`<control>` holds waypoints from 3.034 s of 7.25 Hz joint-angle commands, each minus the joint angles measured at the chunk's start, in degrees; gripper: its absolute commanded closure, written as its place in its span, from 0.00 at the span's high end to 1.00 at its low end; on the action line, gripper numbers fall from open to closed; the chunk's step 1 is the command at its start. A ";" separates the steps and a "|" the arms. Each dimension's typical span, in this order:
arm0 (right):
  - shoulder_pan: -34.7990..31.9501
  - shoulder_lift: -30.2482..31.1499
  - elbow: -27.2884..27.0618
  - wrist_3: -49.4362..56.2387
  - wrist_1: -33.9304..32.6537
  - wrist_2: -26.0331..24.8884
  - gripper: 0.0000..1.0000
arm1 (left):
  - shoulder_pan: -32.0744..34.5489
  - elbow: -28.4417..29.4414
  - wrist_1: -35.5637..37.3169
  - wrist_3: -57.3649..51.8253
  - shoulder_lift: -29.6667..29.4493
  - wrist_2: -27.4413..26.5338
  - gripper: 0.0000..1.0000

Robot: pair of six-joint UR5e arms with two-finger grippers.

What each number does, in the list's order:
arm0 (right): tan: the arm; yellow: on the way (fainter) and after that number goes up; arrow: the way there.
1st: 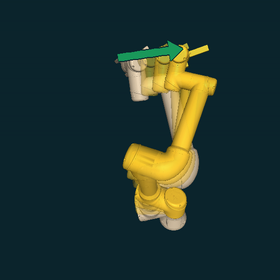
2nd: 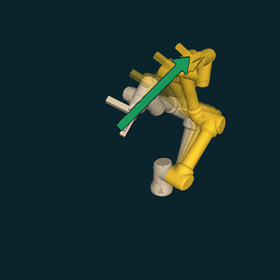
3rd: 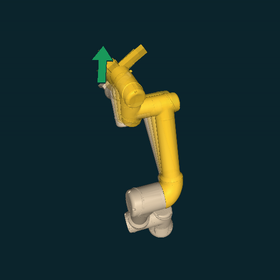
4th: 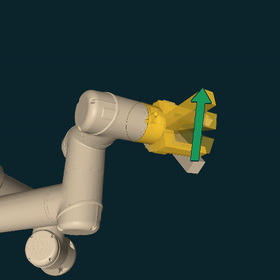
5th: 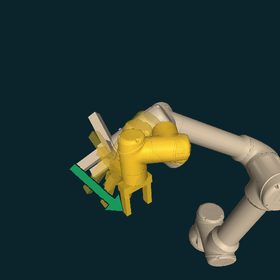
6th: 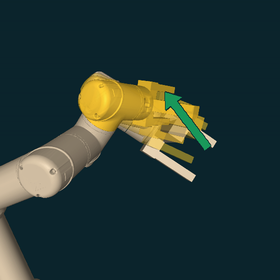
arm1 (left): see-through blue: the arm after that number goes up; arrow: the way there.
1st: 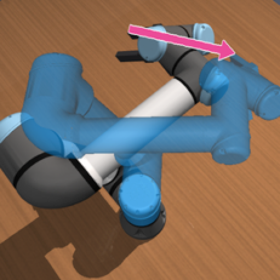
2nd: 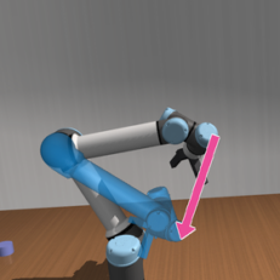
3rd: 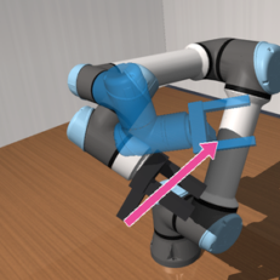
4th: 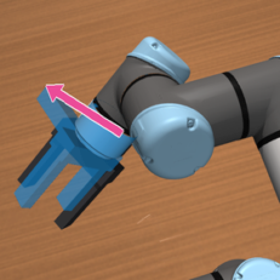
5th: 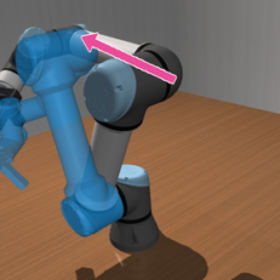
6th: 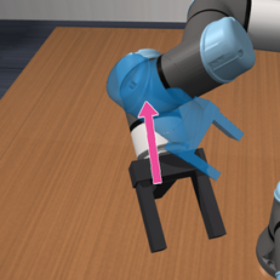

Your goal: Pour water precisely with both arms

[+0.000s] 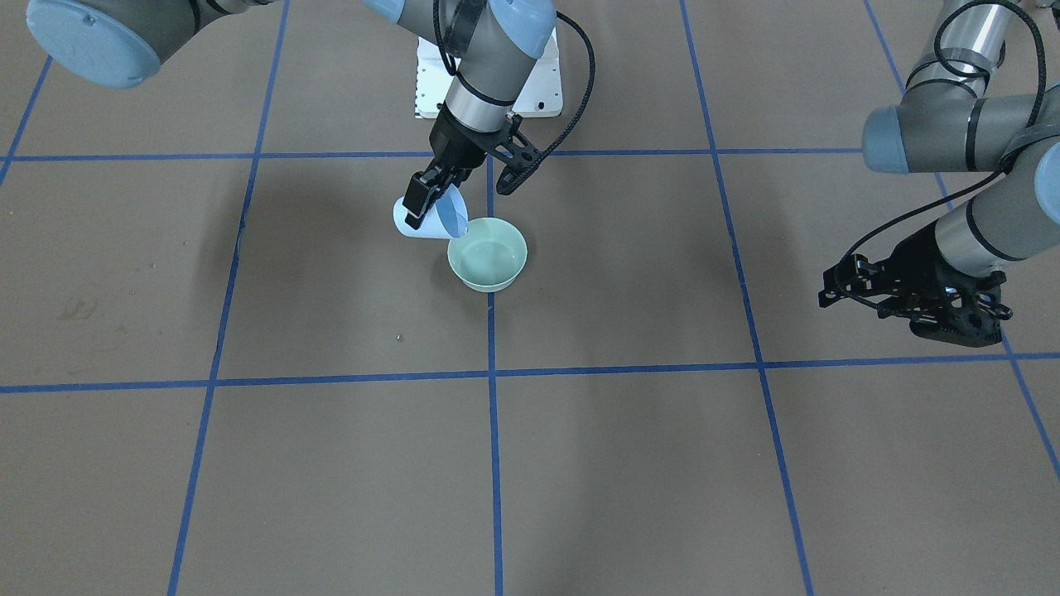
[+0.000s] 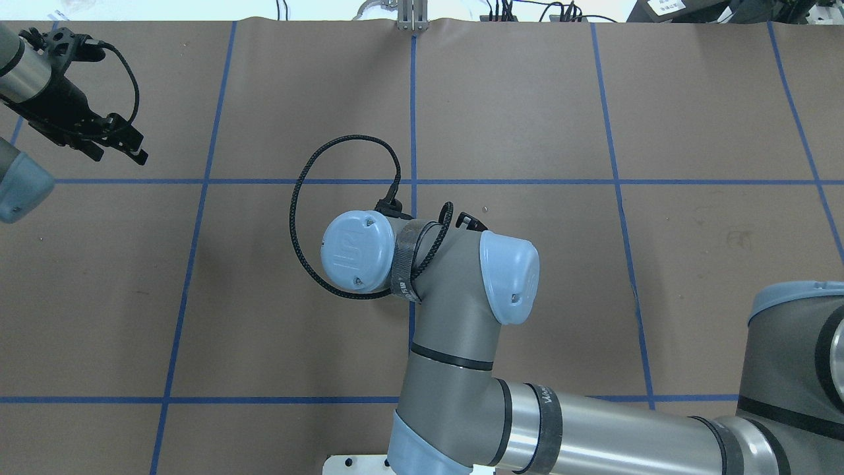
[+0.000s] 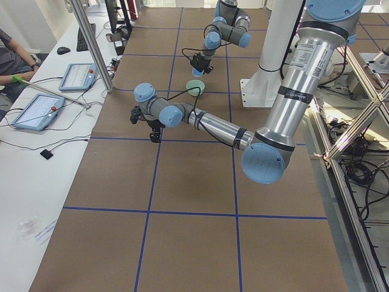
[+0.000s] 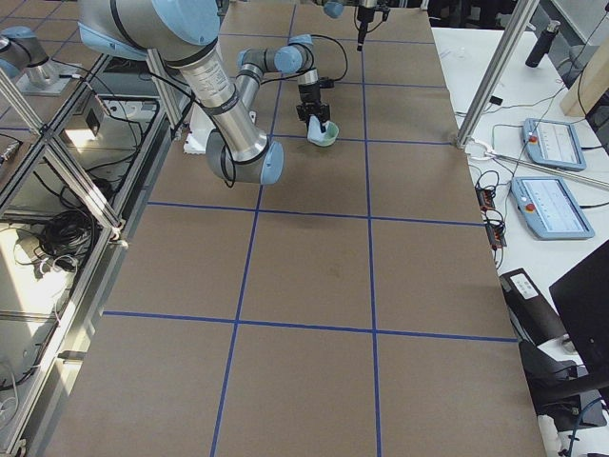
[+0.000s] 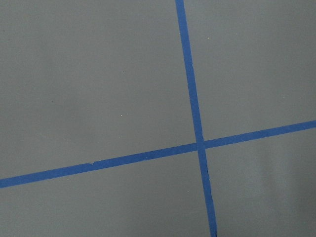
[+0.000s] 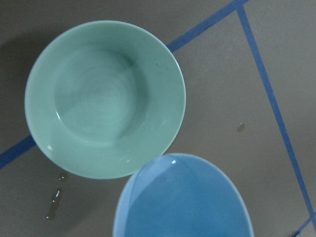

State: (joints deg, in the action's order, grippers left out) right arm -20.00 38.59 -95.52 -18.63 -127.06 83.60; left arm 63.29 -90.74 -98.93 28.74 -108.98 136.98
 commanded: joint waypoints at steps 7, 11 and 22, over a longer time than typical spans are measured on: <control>1.18 -6.67 8.49 0.08 -6.61 -3.09 0.25 | -0.01 -0.13 -0.04 -0.09 1.14 -0.39 0.90; 2.77 -7.92 10.88 -0.27 -8.12 -5.29 0.25 | -0.01 -0.14 -0.04 -0.09 1.23 -0.39 0.91; -8.80 32.70 -23.46 -20.84 36.91 10.23 0.24 | -0.36 -0.40 -0.04 0.53 1.23 -0.39 0.92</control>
State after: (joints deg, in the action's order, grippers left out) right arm -25.51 63.31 -115.66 -39.44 -96.82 90.68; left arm 63.06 -91.18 -98.93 29.06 -107.75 136.61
